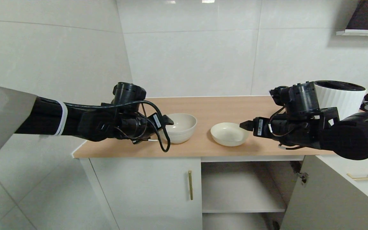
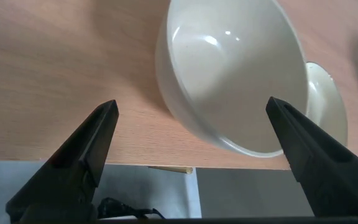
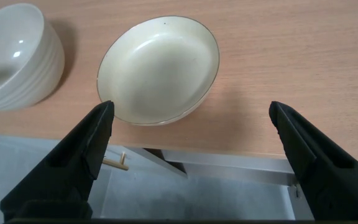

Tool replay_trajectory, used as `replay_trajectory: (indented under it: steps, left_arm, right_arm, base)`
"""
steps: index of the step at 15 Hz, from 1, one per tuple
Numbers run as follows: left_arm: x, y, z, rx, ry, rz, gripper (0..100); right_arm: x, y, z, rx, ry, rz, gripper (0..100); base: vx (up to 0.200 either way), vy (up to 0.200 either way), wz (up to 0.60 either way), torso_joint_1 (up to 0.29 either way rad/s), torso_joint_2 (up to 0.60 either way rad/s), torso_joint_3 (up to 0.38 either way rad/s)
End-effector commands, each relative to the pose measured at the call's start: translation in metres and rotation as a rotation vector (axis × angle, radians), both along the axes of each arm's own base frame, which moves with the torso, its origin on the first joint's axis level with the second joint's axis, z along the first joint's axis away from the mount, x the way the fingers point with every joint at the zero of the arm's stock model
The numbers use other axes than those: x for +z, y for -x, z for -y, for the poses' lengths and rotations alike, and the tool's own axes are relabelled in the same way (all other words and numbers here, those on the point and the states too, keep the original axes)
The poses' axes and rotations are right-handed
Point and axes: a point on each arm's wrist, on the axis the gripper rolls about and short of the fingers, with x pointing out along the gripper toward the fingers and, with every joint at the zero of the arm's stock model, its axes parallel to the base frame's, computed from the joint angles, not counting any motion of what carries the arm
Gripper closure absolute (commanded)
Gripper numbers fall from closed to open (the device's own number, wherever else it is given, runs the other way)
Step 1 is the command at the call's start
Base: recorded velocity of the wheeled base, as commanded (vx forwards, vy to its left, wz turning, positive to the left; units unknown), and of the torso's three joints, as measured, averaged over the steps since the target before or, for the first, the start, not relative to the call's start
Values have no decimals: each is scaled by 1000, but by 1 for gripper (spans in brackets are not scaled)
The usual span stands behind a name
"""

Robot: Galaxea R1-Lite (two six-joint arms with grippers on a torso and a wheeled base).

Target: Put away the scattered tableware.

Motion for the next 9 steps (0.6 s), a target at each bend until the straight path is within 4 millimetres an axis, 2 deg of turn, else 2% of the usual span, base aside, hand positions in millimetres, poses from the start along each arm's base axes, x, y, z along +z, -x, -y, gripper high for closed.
replay_trajectory:
  steps: [1, 2, 3, 9]
  left_arm:
    - [-4, -2, 1, 0, -3, -9, 0]
    - [-5, -4, 1, 1, -3, -11, 0]
    - [-6, -4, 1, 2, -4, -12, 100]
    - [-2, -3, 1, 11, 11, -7, 100]
  right_arm:
    - [2, 1, 0, 0, -2, 4, 0]
    - [2, 1, 0, 0, -2, 4, 0]
    - [2, 1, 0, 0, -2, 4, 0]
    - [2, 1, 0, 2, -2, 2, 0]
  base:
    - [0, 0, 0, 0, 0, 0]
    - [0, 0, 0, 0, 0, 0]
    - [0, 0, 0, 0, 0, 0]
    - [0, 0, 0, 0, 0, 0]
